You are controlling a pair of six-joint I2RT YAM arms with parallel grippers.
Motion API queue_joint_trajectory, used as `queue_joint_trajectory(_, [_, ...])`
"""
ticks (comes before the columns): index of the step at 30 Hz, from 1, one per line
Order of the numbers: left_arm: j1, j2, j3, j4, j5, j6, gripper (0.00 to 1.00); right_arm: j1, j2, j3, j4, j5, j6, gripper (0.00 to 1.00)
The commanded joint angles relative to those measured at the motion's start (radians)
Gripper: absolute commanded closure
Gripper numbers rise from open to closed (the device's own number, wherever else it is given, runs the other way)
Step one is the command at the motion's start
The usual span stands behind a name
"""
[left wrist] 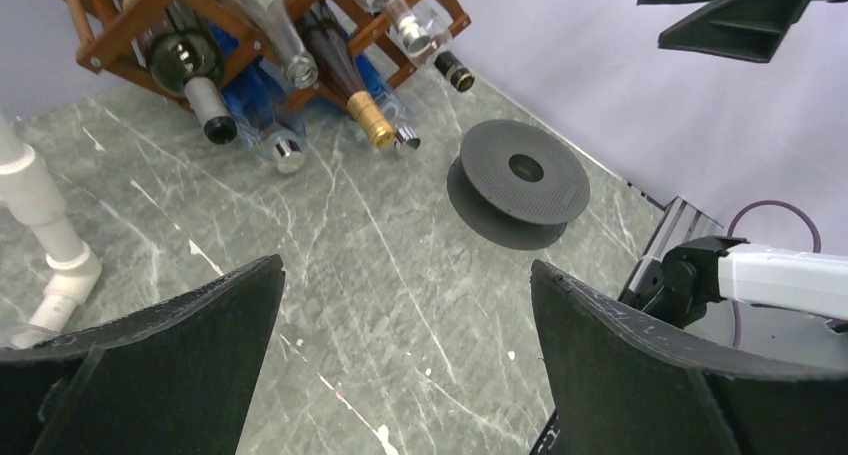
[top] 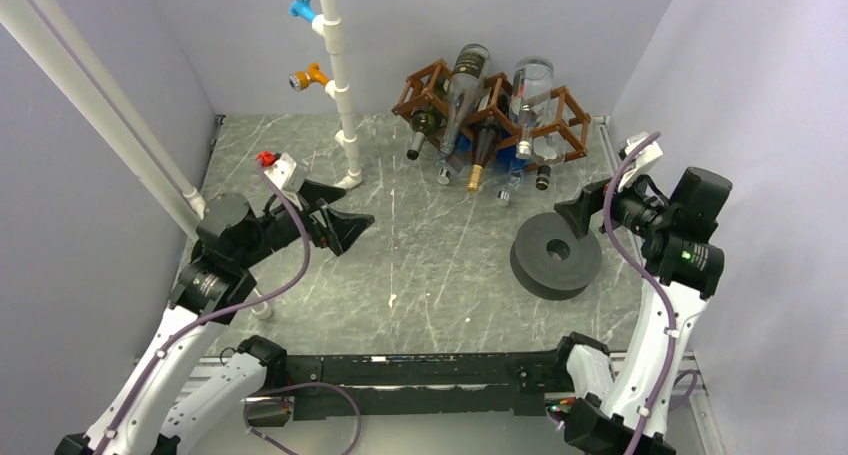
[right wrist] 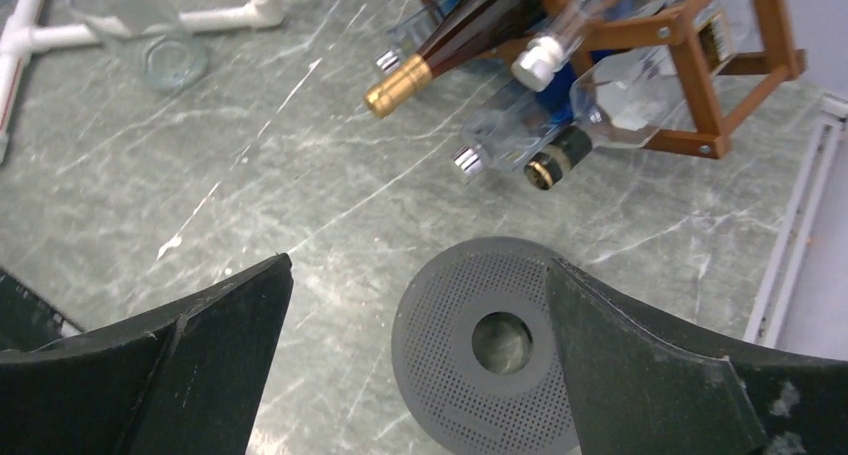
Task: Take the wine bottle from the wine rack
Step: Pick up the wine bottle from the wine rack.
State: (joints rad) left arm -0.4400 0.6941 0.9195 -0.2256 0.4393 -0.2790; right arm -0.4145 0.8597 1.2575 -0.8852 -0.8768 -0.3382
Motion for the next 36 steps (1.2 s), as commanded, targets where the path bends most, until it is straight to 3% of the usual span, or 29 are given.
queue_joint_trajectory(1, [-0.001,0.043,0.017,0.002,0.036,0.000,0.01,-0.063,0.027,0.055,-0.156,-0.206,-0.236,0.00])
queue_joint_trajectory(8, [-0.002,0.104,0.033,0.013,0.082,-0.033,0.01,-0.112,0.050,0.037,-0.212,-0.335,-0.306,0.00])
queue_joint_trajectory(26, [-0.002,0.196,0.000,0.035,0.106,-0.300,0.01,-0.115,0.113,0.082,-0.163,-0.315,-0.207,0.00])
queue_joint_trajectory(36, [-0.006,0.199,0.099,-0.097,0.031,-0.275,0.01,-0.116,0.164,0.082,-0.089,-0.327,-0.143,0.00])
